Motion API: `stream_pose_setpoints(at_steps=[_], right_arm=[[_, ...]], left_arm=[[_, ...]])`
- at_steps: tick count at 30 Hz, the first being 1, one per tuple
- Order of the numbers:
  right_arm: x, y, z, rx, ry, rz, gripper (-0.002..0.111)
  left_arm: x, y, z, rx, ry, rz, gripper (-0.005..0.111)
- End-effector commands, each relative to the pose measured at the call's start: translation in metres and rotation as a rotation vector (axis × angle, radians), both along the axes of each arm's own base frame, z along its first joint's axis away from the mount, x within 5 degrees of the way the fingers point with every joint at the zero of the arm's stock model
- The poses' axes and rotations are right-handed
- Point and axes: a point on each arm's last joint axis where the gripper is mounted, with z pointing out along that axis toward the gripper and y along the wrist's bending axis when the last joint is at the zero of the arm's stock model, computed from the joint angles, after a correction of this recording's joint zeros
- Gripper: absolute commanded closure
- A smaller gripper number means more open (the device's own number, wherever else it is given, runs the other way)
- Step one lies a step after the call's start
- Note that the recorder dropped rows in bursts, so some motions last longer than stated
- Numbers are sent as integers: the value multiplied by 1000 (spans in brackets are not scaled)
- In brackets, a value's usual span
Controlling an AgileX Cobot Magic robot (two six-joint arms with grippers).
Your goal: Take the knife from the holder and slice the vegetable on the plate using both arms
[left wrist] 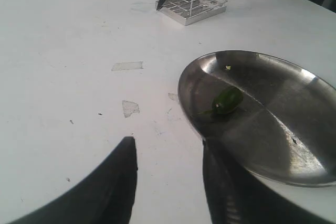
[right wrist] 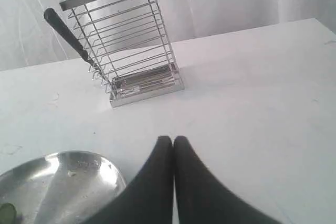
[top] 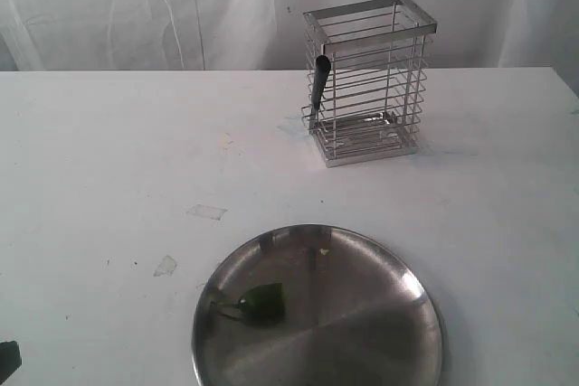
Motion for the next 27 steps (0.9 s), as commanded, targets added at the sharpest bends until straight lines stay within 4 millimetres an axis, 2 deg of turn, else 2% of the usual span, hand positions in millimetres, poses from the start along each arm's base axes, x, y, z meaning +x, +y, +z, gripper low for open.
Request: stream_pose_setpoints(at_steps=[1,11,14,18,20,23,25,27], right_arm=[[1,0,5,235,-34,-26,108],[-4,-13,45,461,-467,-100,108],[-4,-13,49,577,-461,-79,108],[-9,-5,66,404,-319,-20,108],[-15,-4,85,316,-289,5,108],[-19,-1,126,84,-247,57,108],[-13,3,149,-73,-149,113,108],[-1,9,163,-179,-20,168,108]], left_arm=[[0,0,0,-9,-4,5,61],[0,0,0,-9,-4,5,61],[0,0,0,-9,-4,5,61],[0,0,0,-9,-4,5,61],[0,0,0,-9,-4,5,61],[0,0,0,-9,-4,5,61],[0,0,0,-9,-4,5,61],[0,0,0,-9,-4,5,61]])
